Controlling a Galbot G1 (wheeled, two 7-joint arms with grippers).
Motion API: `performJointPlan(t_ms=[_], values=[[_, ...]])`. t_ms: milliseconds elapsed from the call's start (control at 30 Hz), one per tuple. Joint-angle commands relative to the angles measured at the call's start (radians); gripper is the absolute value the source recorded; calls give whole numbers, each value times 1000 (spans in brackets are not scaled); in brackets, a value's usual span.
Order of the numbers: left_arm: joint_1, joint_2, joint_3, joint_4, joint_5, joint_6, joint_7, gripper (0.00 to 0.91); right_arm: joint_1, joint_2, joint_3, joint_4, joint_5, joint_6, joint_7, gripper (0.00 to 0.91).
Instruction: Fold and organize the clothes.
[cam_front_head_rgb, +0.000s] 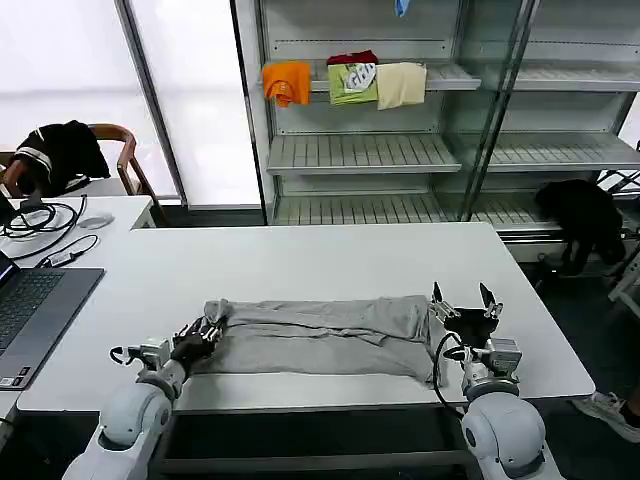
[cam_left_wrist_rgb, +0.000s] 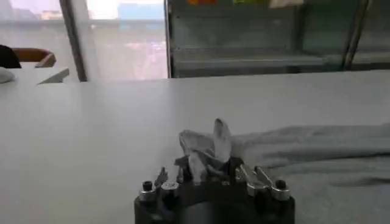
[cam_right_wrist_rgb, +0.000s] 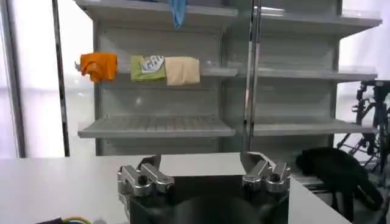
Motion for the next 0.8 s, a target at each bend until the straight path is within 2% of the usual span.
performJointPlan(t_ms=[33,167,600,800], values=[[2,12,-48,22,-2,-36,15,10,7,0,-7,-13,1,2,3,907],[-13,69,-95,55,-15,-46,28,10,27,6,-24,-34,1,4,4,907],[-101,348,-284,281,-76,-105,72,10,64,7,-38,-58,4,-1,10,907],[-143,417,-308,317,-51,-112,70,10,54,16,-43,-42,1,-7,14,907]])
